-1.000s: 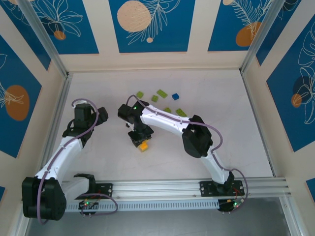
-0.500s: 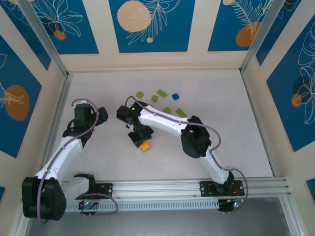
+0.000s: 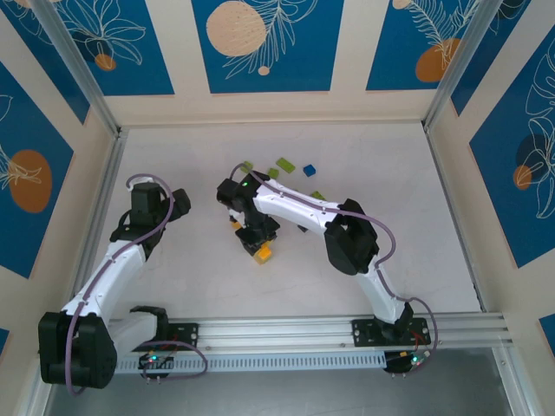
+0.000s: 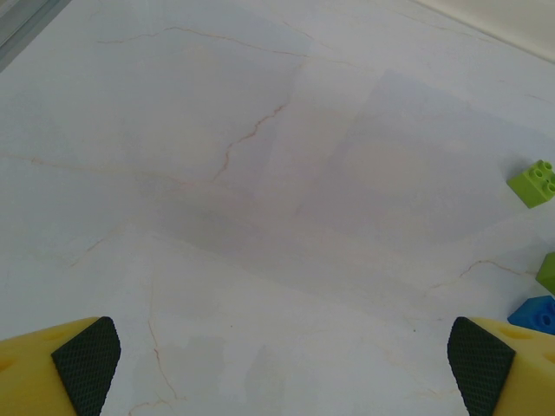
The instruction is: Assemble a carrot with lego
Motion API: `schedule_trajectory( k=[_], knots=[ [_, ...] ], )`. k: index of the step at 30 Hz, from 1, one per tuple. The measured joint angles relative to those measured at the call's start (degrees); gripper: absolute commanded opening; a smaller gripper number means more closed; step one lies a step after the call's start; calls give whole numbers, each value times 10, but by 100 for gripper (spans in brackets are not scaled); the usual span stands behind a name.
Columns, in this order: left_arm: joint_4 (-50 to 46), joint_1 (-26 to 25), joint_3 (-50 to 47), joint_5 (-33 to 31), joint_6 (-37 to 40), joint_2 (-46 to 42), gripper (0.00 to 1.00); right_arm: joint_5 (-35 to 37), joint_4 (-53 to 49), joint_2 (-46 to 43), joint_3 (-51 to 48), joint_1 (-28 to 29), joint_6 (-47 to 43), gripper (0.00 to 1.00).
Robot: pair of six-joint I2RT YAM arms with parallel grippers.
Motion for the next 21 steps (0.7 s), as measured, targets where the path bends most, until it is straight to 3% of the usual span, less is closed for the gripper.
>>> schedule_trajectory(
  k=[12,21],
  knots=[
    [-2,0,0,0,0,1,100,7,2,-17,-30,-14,-106,39],
    [-2,0,0,0,0,1,100,21,2,-26,-47,-10,-125,46]
  ],
)
